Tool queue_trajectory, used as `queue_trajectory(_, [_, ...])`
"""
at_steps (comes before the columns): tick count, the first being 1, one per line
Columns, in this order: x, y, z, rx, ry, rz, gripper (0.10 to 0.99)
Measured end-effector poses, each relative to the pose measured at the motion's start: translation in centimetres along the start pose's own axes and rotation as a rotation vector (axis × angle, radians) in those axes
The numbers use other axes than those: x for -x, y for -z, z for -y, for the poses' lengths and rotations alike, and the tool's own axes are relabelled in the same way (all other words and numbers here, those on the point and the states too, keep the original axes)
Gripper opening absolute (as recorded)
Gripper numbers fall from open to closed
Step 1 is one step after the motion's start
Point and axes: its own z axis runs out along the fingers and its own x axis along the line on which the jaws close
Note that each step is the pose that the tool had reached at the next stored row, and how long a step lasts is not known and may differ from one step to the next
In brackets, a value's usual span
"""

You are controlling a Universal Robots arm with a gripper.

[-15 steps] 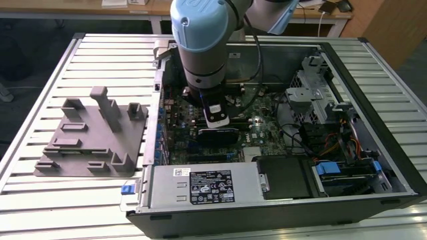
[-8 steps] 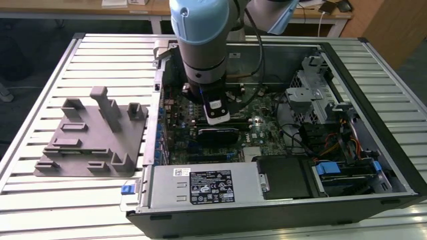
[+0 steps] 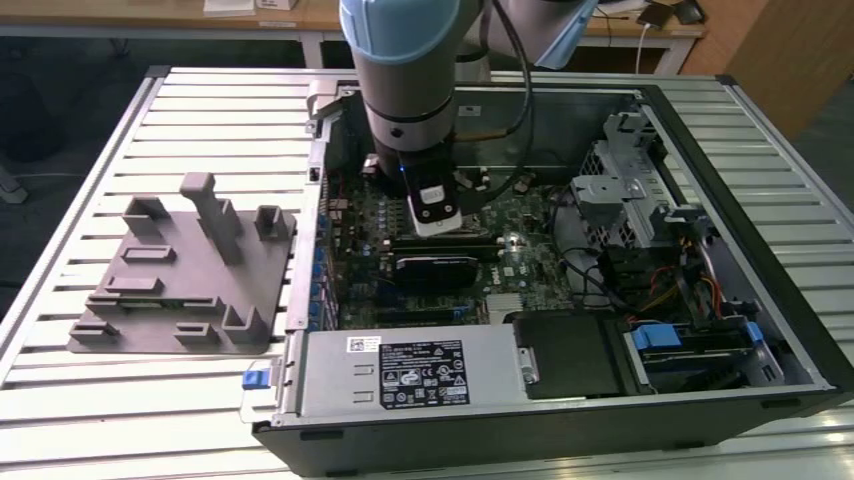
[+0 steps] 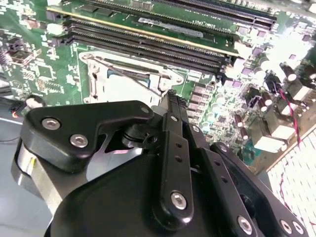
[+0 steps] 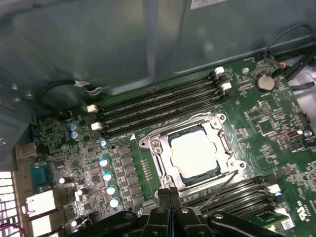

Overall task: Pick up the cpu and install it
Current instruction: 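Install the second cpu locking lever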

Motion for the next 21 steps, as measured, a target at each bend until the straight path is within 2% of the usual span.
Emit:
queue_trajectory(6, [0.02, 1.2, -0.33, -0.003, 0.0, 0.0011, 0.106])
queue_trajectory(9, [0.05, 1.71, -0.48, -0.009, 0.001, 0.003, 0.106])
queue_trajectory(11, [0.16, 1.9, -0.58, -0.018, 0.002, 0.006, 0.106])
queue_trajectory(13, [0.43, 2.02, -0.7, -0.032, 0.001, 0.009, 0.106])
queue_trajectory(16, [0.95, 2.03, -0.9, -0.048, -0.001, 0.0102, 0.106])
queue_trajectory(21, [1.88, 1.94, -1.18, -0.056, -0.004, 0.008, 0.106])
